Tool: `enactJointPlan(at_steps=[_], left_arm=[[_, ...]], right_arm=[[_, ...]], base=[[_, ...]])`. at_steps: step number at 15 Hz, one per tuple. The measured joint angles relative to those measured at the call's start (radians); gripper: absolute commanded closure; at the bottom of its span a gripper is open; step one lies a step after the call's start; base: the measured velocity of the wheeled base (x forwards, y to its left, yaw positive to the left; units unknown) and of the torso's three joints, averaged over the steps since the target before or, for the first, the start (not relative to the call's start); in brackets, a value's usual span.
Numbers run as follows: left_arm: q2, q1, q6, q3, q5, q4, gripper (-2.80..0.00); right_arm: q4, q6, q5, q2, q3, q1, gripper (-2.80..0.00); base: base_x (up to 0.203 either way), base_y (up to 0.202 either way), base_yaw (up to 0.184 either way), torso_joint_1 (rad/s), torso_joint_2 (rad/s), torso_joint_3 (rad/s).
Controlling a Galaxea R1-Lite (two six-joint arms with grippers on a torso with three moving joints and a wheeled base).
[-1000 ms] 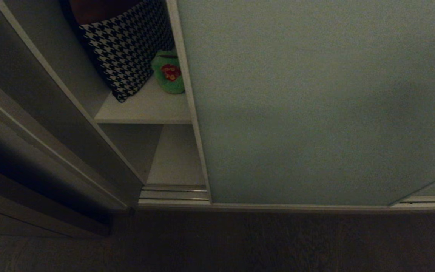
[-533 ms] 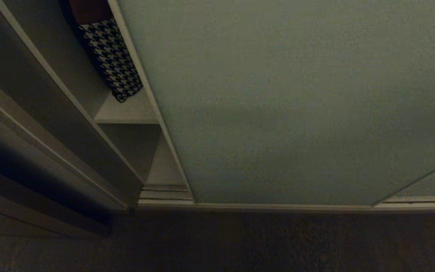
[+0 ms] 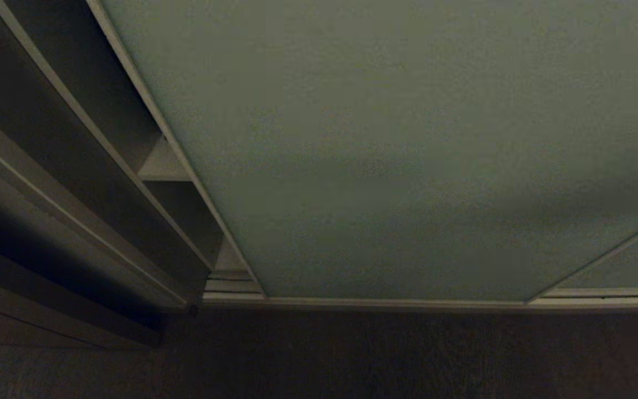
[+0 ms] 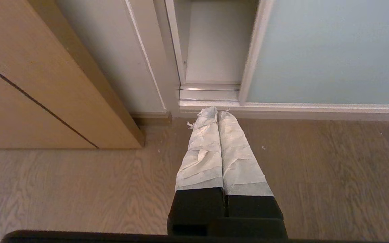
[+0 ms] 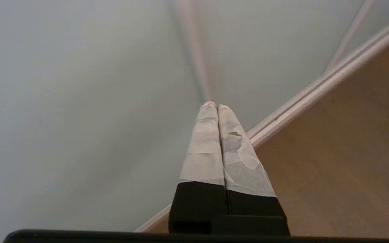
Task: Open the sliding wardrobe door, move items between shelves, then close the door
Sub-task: Close the door
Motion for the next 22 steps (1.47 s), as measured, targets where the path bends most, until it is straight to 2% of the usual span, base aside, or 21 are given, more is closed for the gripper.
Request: enactJointPlan(at_steps=[2, 6, 8, 11, 15, 22], left_arm=[[0.000, 0.000, 0.000, 0.000, 0.000, 0.000, 0.00], [0.000, 0.000, 0.000, 0.000, 0.000, 0.000, 0.00], [0.000, 0.000, 0.000, 0.000, 0.000, 0.000, 0.00], [0.000, 0.000, 0.000, 0.000, 0.000, -0.001, 0.00], [0.000, 0.000, 0.000, 0.000, 0.000, 0.000, 0.00], [0.000, 0.000, 0.000, 0.000, 0.000, 0.000, 0.00]], right_arm=[[0.001, 0.065, 0.039, 0.066, -0.047, -0.035, 0.00], [0.055, 0.200, 0.116, 0.164, -0.179, -0.035, 0.00], [0.074, 0.206, 0.152, 0.211, -0.226, -0.002, 0.00], [0.076, 0.221, 0.157, 0.295, -0.293, 0.047, 0.00], [0.076, 0.287, 0.157, 0.392, -0.386, 0.082, 0.00], [0.074, 0.292, 0.156, 0.487, -0.466, 0.178, 0.00]], base=[[0.000, 0.000, 0.000, 0.000, 0.00, 0.000], [0.000, 0.000, 0.000, 0.000, 0.00, 0.000], [0.000, 0.000, 0.000, 0.000, 0.00, 0.000], [0.000, 0.000, 0.000, 0.000, 0.00, 0.000], [0.000, 0.000, 0.000, 0.000, 0.00, 0.000], [0.000, 0.000, 0.000, 0.000, 0.00, 0.000]])
